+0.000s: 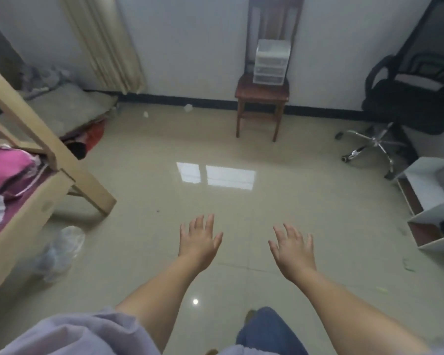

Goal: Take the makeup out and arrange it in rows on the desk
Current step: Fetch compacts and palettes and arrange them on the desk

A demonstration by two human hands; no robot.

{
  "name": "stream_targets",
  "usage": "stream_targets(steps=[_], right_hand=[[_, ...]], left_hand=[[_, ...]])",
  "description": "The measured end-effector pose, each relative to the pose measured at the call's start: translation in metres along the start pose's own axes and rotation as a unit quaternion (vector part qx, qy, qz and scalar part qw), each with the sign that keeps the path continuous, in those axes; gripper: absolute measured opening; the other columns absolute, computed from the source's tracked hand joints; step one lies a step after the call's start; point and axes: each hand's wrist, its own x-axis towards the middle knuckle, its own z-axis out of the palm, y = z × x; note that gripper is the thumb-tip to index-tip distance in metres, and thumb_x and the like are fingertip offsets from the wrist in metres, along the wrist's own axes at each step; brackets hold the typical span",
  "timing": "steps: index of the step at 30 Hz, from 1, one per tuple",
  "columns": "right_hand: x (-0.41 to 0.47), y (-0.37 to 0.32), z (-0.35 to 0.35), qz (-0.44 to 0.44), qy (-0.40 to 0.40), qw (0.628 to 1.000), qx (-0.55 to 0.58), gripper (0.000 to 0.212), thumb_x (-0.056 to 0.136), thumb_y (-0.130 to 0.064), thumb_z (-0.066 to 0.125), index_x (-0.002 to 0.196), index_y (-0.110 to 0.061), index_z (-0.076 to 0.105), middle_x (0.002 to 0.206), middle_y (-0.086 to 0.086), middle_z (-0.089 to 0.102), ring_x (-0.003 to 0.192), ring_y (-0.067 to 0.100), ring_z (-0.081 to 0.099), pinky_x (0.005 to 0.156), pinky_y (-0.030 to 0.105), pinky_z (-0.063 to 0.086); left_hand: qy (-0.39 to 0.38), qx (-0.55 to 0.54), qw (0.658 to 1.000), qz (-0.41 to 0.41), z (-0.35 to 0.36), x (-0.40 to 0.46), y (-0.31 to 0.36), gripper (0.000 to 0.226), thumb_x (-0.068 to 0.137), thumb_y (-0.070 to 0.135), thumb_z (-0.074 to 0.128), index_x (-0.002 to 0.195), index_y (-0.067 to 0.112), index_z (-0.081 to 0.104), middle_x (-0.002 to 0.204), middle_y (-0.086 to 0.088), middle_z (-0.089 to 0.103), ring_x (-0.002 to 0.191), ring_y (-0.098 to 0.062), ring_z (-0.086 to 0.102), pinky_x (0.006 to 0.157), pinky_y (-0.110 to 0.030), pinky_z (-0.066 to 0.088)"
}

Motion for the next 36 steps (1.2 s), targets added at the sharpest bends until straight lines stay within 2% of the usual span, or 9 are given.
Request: stream_targets(steps=[4,12,21,30,36], right_hand=[[0.084,0.016,-0.020,0.037,-0.004,0.999,0.009,0.052,0.098,-0.048,0.022,0.147,-0.029,0.020,0.157,0.002,0.016,0.144,0.017,0.013,0.114,0.052,0.005],[0.306,0.040,-0.123,0.003,0.020,1.000,-0.008,0.051,0.099,-0.045,0.022,0.147,-0.028,0.020,0.158,0.001,0.014,0.145,0.016,0.009,0.115,0.050,0.003],[0.505,0.051,-0.176,0.012,0.002,1.000,-0.017,0.051,0.100,-0.044,0.021,0.148,-0.027,0.018,0.157,0.001,0.013,0.145,0.016,0.006,0.115,0.050,0.003],[0.717,0.023,-0.241,0.096,0.006,0.994,0.046,0.051,0.100,-0.044,0.021,0.148,-0.027,0.017,0.157,0.001,0.014,0.144,0.016,0.010,0.116,0.046,0.006],[0.820,0.027,-0.263,0.119,-0.012,0.990,0.068,0.050,0.100,-0.044,0.023,0.147,-0.027,0.019,0.156,0.000,0.017,0.144,0.016,0.013,0.116,0.045,0.009]], left_hand=[[-0.001,0.010,0.999,0.050,-0.016,0.097,0.018,0.063,0.097,0.052,0.020,0.149,0.022,0.003,0.154,-0.008,0.017,0.139,-0.026,0.019,0.115,-0.048,0.007],[0.032,-0.020,0.999,0.030,-0.084,0.318,0.060,0.062,0.097,0.052,0.020,0.149,0.023,0.004,0.155,-0.005,0.016,0.143,-0.021,0.012,0.116,-0.046,0.003],[-0.011,-0.013,0.999,0.033,-0.123,0.522,0.073,0.062,0.097,0.052,0.021,0.150,0.024,0.005,0.156,-0.005,0.014,0.144,-0.021,0.011,0.117,-0.046,0.006],[0.012,0.036,0.992,0.117,-0.205,0.777,0.069,0.060,0.097,0.050,0.025,0.149,0.022,0.012,0.152,-0.004,0.022,0.140,-0.020,0.020,0.115,-0.043,0.012],[-0.002,0.044,0.985,0.166,-0.229,0.896,0.102,0.060,0.097,0.050,0.026,0.149,0.022,0.013,0.149,-0.003,0.025,0.138,-0.019,0.023,0.115,-0.043,0.014]])
